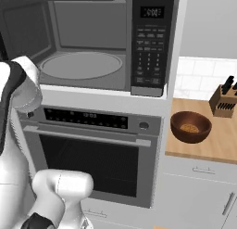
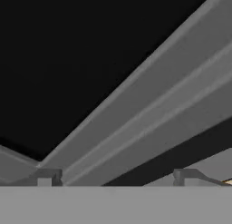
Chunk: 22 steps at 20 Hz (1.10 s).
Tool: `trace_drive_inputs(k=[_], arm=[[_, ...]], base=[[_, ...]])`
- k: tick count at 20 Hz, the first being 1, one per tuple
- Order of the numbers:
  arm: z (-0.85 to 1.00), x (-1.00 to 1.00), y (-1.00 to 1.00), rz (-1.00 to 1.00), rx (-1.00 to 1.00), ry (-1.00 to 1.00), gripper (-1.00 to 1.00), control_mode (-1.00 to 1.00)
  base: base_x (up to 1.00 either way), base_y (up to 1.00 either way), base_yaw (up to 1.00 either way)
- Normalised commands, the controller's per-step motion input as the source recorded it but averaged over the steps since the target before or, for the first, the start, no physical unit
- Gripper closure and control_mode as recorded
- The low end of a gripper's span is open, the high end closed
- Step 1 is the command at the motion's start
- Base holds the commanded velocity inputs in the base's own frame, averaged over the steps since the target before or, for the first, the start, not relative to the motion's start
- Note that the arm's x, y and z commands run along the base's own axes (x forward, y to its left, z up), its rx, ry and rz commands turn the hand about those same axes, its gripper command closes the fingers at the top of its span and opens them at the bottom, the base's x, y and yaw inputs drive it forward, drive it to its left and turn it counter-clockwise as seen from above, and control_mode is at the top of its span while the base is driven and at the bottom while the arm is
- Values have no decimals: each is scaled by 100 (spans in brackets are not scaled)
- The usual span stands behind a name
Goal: Open the microwave, place the bowl with waffle inside the microwave, then close the microwave door and turn it on.
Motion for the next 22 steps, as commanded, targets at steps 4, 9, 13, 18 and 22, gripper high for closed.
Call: trace_drive_inputs(k=[4,9,13,18,22], arm=[[8,-86,67,-8,0,-35,-100,-100],[-5,-43,-72,-53,0,-11,-100,-100],[-20,4,-100,-70,0,0,-100,-100],[-20,15,-100,-73,0,5,-100,-100],[-17,24,-100,-68,1,19,-100,-100]], base=[[0,0,0],[0,0,0],[0,0,0],[0,0,0],[0,0,0]])
